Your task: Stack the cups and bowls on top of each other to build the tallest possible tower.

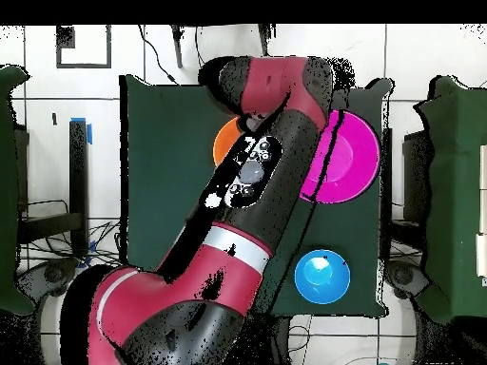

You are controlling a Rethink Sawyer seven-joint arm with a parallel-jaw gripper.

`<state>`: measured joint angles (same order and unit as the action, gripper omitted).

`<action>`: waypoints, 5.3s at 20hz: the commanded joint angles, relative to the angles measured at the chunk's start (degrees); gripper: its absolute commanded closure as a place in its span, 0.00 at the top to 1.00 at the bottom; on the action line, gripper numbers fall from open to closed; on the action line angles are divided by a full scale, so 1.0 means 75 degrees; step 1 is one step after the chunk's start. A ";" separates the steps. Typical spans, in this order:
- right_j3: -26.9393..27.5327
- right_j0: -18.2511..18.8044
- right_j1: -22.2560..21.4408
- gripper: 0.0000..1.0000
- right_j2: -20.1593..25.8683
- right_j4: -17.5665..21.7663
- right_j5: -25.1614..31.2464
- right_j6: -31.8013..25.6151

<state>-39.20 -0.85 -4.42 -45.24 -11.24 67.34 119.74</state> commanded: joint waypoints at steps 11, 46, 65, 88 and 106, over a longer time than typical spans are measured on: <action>0.0878 -0.0373 0.0198 0.00 0.0178 -0.0843 0.1949 0.1987; 0.1905 -0.0280 0.0856 0.00 -0.0523 -0.1685 0.2861 0.2431; 0.1755 -0.0550 0.0871 0.00 -0.0641 -0.1940 0.3068 0.2678; 0.1303 -0.0736 0.0947 0.00 -0.0572 -0.2098 0.2663 0.2859; 0.1007 -0.0839 0.0981 0.00 -0.0545 -0.1928 0.2400 0.2643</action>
<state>-27.38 -6.05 3.59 -53.16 -26.28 85.65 126.22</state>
